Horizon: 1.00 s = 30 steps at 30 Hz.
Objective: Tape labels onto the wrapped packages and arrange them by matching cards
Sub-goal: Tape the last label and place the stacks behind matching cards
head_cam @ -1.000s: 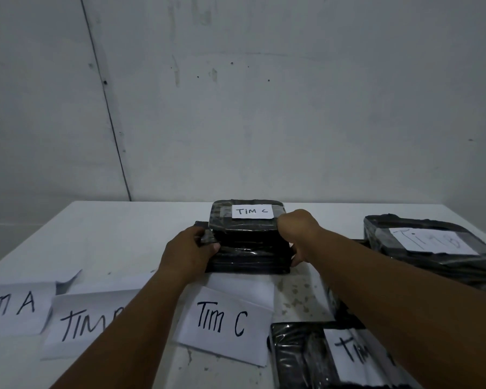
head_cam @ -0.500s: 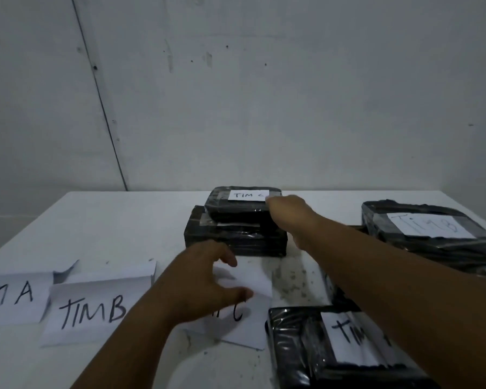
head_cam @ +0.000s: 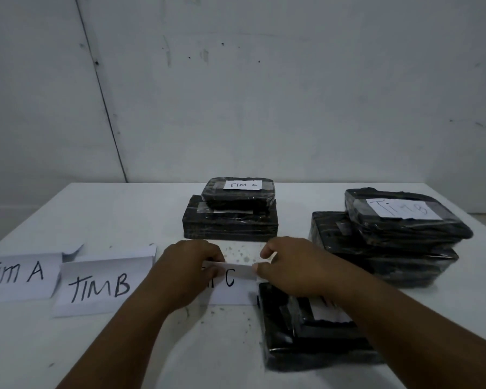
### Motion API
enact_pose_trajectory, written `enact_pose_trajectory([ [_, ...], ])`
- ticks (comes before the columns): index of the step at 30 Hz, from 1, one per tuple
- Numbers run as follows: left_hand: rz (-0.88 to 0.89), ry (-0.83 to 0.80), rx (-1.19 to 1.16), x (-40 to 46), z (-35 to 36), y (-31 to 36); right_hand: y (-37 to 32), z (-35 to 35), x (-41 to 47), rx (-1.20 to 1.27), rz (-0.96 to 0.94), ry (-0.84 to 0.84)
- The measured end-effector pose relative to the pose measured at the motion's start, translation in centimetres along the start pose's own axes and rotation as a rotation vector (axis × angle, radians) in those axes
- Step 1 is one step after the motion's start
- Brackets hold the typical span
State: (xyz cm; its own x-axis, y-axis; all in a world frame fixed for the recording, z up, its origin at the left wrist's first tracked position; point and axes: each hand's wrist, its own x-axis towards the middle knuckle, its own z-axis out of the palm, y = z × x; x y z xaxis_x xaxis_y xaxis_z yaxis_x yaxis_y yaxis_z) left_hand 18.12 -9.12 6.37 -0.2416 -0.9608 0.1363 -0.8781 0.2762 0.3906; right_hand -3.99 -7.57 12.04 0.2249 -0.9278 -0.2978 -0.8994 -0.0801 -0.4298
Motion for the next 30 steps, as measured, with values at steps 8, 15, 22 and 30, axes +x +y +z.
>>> enact_pose_trajectory([
  [8, -0.059, 0.022, -0.013, -1.3, -0.2, 0.8, 1.2, 0.6, -0.8, -0.1, -0.029, -0.011],
  [15, 0.037, 0.186, -0.035, -2.4, -1.0, 2.7, 1.9, 0.1, -1.4, 0.177, -0.101, 0.191],
  [22, 0.069, 0.294, -0.217, -5.2, 0.1, 6.9, 3.6, -2.2, -5.1, 0.503, -0.181, 0.431],
  [30, -0.073, 0.157, -0.303, -6.5, 2.7, 10.5, 9.0, -1.3, -10.2, 0.64, -0.097, 0.628],
])
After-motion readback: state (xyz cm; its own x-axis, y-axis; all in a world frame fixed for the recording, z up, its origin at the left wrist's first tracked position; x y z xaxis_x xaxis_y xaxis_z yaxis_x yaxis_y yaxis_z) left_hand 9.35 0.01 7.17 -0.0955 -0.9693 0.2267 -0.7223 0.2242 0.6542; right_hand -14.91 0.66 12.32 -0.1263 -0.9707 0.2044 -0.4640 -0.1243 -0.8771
